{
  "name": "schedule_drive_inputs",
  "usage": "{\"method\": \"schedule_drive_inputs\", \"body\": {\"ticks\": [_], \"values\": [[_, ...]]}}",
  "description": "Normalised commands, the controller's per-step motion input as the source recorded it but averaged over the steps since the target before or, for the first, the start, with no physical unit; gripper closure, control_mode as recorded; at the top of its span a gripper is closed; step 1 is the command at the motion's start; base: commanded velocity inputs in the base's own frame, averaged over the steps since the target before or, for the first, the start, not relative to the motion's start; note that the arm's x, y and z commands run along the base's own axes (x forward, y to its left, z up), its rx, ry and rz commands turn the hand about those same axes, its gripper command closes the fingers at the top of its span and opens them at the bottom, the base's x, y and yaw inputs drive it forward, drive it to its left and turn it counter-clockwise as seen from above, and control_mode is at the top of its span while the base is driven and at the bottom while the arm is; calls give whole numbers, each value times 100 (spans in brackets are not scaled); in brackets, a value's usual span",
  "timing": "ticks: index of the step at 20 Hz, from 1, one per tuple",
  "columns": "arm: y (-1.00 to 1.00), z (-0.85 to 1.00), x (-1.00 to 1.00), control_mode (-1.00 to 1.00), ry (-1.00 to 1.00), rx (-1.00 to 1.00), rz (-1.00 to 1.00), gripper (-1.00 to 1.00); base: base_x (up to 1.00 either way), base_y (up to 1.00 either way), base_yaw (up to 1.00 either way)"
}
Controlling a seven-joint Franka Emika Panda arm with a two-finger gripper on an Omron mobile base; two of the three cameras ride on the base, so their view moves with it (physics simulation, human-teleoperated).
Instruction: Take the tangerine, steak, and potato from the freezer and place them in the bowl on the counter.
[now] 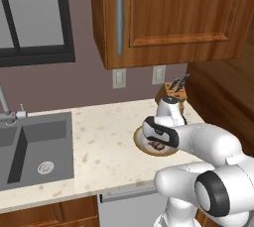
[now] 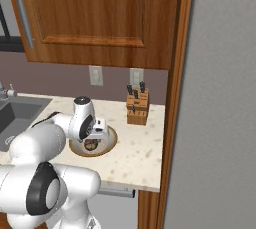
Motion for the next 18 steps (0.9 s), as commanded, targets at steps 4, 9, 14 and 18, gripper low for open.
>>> {"method": "schedule_drive_inputs", "body": {"ticks": [4, 9, 14, 18], "values": [[0, 10, -6, -100, 0, 0, 0, -100, 0, 0, 0], [-1, 65, -31, -100, -1, 0, 0, -100, 0, 0, 0], [-1, 64, -66, -100, -3, 0, 0, -100, 0, 0, 0], [-16, 49, -95, -100, -5, 0, 0, -100, 0, 0, 0]]}}
